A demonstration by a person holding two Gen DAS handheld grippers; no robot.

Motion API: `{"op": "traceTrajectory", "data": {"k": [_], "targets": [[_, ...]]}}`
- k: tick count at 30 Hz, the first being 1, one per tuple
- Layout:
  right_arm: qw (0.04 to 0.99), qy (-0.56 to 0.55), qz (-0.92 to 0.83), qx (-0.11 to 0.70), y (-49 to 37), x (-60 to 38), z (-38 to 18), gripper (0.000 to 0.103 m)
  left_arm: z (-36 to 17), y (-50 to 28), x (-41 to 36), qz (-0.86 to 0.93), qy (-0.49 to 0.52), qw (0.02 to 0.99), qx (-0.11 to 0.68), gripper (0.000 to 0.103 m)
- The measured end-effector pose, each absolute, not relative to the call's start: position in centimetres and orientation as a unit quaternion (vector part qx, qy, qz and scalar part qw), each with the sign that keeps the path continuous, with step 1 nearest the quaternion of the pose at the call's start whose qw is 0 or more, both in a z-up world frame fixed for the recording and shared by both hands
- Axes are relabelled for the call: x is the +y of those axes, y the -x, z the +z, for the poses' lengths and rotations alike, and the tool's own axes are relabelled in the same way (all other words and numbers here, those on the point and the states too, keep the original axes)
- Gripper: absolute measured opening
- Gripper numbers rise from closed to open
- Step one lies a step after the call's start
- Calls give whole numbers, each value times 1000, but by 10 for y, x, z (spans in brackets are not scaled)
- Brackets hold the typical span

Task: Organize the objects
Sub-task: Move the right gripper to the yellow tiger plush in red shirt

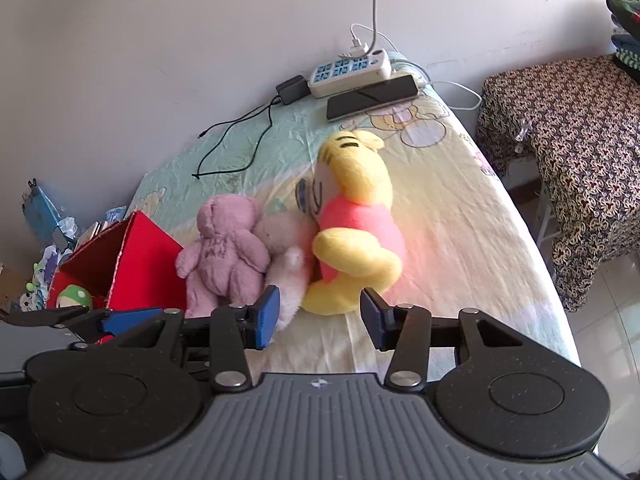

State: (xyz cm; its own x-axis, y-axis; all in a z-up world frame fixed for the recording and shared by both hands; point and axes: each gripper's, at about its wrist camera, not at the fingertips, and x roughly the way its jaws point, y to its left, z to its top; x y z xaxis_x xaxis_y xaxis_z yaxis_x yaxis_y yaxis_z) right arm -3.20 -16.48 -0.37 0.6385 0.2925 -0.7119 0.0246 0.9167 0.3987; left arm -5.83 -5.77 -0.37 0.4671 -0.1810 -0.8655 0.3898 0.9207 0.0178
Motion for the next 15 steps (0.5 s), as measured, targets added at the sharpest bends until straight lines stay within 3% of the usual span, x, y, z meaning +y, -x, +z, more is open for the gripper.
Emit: {"op": "traceTrajectory", "data": {"k": [15], "targets": [[865, -181, 73, 462, 35, -167, -28, 49, -41, 68, -64, -149, -101, 821, 542, 91]]}}
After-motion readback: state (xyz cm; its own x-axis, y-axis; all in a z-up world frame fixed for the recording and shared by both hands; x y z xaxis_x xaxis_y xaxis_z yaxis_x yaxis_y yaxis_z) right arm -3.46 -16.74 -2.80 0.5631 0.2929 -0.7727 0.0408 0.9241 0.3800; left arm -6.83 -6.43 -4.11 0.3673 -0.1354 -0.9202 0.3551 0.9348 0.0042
